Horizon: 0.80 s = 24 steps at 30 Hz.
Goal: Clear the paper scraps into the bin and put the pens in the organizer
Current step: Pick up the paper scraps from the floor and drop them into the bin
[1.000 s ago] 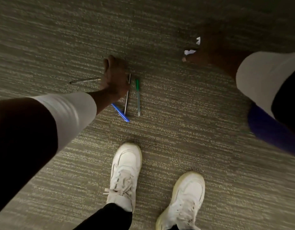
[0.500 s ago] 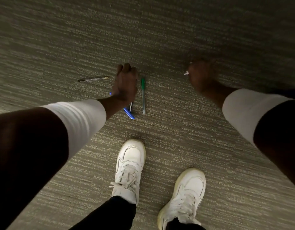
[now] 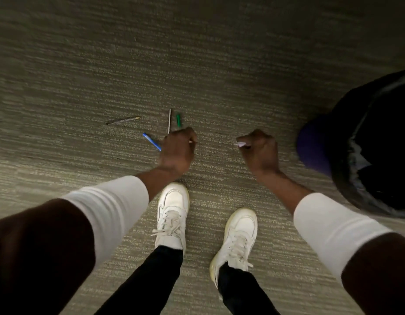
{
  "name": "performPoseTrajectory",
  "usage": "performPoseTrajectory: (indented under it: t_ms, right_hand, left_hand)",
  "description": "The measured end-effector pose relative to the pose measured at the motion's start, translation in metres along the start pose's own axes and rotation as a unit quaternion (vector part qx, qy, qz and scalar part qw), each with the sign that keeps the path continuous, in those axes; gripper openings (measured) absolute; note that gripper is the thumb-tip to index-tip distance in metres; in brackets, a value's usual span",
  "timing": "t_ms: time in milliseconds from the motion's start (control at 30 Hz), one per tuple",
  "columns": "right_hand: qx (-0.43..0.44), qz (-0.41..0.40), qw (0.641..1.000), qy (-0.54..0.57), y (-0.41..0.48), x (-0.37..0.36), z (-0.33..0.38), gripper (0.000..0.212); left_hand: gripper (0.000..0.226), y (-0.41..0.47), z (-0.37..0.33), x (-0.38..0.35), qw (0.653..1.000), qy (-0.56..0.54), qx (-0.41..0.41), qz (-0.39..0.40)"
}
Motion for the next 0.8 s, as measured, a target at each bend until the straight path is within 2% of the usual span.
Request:
performPoseTrajectory:
  t_ms: [200, 400, 633, 800]
  right_hand:
    - [-0.045, -0.056, 0.994, 0.081, -0.046, 0.066, 0.027, 0.017]
    - [-0.125, -0.110, 0.980, 0.109, -0.080, 0.139, 0.030, 0.020]
    - [-0.202, -0.186, 0.957, 0.093, -0.105, 0.210, -0.019, 0.011]
    - [-0.283, -0.201, 0.934, 0.083, -0.113, 0.241, -0.076, 0.023]
  left_hand:
    - [0.009, -0.035, -0.080, 0.009, 0.994, -0.103, -0.018, -0.004]
    - [0.014, -0.054, -0.177, 0.008, 0.989, -0.131, -0.069, 0.015]
    - [0.014, -0.063, -0.274, -0.011, 0.981, -0.161, -0.110, 0.024]
    - [0.026, -0.059, -0.323, -0.040, 0.980, -0.140, -0.133, 0.048]
Point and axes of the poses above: each hand's wrist, its own y-axis towards the middle knuckle, its own x-axis out of the back of the hand, z = x × y, the point moved 2 cm from there along y, towards the middle knuckle, and after that the axes turned 1 degree about z, right-handed, at the moved point
